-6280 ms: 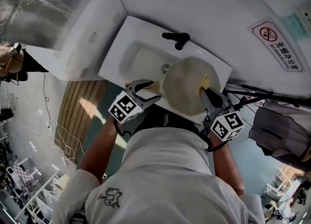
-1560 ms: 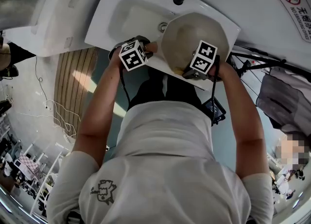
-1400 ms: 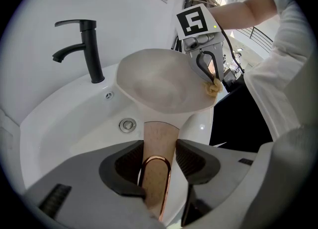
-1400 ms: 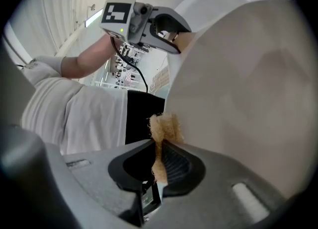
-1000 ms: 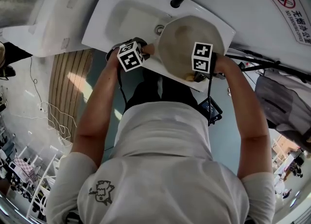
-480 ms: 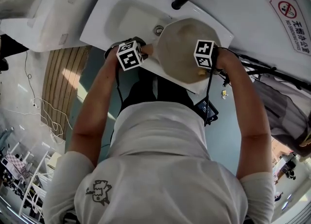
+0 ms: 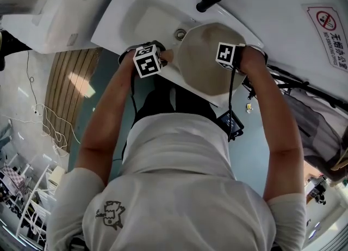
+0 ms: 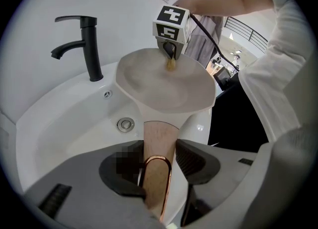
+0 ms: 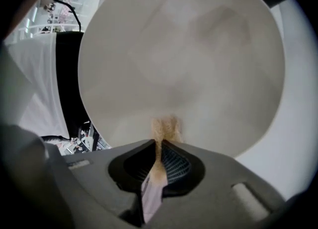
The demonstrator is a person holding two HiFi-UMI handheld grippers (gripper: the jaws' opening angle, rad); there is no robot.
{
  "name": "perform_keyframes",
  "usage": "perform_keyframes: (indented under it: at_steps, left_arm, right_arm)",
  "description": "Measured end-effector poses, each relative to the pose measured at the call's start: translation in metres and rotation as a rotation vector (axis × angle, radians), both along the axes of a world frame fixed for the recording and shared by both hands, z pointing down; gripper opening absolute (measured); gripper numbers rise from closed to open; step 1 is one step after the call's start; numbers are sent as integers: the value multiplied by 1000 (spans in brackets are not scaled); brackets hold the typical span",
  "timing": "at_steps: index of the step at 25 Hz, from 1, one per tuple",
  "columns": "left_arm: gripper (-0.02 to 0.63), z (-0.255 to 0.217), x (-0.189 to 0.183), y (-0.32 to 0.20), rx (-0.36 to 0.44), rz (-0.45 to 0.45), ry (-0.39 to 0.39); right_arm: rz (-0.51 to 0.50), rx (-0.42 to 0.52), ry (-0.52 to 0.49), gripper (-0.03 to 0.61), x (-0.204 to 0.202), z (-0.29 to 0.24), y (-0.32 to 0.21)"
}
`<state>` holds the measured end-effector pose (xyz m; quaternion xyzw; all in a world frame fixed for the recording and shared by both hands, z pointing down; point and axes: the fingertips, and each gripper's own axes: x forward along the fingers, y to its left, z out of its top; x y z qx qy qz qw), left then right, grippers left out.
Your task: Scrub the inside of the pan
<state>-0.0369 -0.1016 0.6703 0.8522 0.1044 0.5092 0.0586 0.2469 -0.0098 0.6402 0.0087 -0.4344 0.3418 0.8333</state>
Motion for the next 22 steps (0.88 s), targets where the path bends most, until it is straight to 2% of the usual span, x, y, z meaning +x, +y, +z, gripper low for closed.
perform_keyframes:
  at_steps: [3, 7, 10, 22]
  left_arm:
    - [196, 1, 1, -1, 3, -6, -1]
    - [196, -2, 0, 2, -6, 5, -9]
    - [196, -2, 2, 4, -10, 12, -5]
    - [198, -3, -1, 1, 6, 5, -6]
  right_arm:
    - [-71, 91, 15, 37, 6, 13, -26]
    - [-99, 287, 8, 37, 4, 19, -66]
    - [-185, 407, 0, 37, 0, 21, -92]
    - [-446, 711, -120, 36, -47, 21, -156]
